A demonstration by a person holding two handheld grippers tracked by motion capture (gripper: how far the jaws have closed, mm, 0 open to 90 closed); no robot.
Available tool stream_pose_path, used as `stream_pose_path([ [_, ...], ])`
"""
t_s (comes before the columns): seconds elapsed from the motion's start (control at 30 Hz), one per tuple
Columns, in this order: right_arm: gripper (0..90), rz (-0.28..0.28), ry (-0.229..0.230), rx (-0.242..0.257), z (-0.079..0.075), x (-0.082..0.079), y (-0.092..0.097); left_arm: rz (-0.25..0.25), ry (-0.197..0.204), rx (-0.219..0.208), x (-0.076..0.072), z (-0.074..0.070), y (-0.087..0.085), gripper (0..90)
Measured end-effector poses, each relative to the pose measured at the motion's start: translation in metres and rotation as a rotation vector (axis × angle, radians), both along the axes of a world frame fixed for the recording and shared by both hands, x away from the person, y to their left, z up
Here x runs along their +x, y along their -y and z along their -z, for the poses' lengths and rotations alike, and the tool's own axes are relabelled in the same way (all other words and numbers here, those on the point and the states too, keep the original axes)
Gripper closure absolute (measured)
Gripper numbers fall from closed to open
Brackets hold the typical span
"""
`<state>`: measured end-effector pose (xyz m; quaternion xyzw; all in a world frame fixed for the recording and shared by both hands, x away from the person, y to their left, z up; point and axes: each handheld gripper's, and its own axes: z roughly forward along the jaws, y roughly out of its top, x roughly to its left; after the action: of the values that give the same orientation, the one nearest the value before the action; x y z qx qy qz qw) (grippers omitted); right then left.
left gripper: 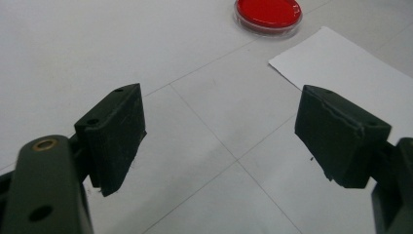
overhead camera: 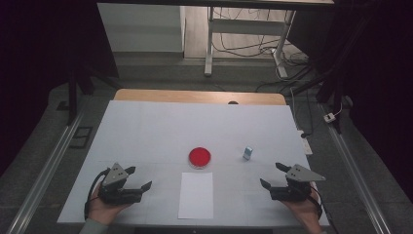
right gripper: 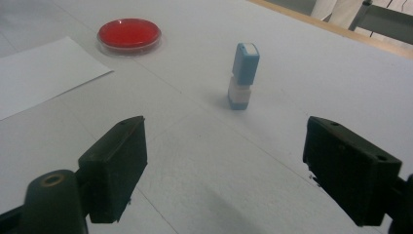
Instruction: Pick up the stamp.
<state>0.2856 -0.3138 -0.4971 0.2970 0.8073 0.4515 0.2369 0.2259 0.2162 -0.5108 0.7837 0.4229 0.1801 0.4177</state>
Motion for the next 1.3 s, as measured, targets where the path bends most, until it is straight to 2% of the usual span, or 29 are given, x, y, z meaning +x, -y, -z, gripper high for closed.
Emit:
stream_pose_path([
  [0.83,22.6,0.001,-0.001,-0.012,-0.002,-0.001,0.001,0.002,0.018,0.009,0.004,0.002,0.002,19.7],
  [1.3,24.3,0.029,-0.007,-0.013,-0.011,0.004,-0.006,0.004,0.024,0.019,0.007,0.003,0.003,20.5],
])
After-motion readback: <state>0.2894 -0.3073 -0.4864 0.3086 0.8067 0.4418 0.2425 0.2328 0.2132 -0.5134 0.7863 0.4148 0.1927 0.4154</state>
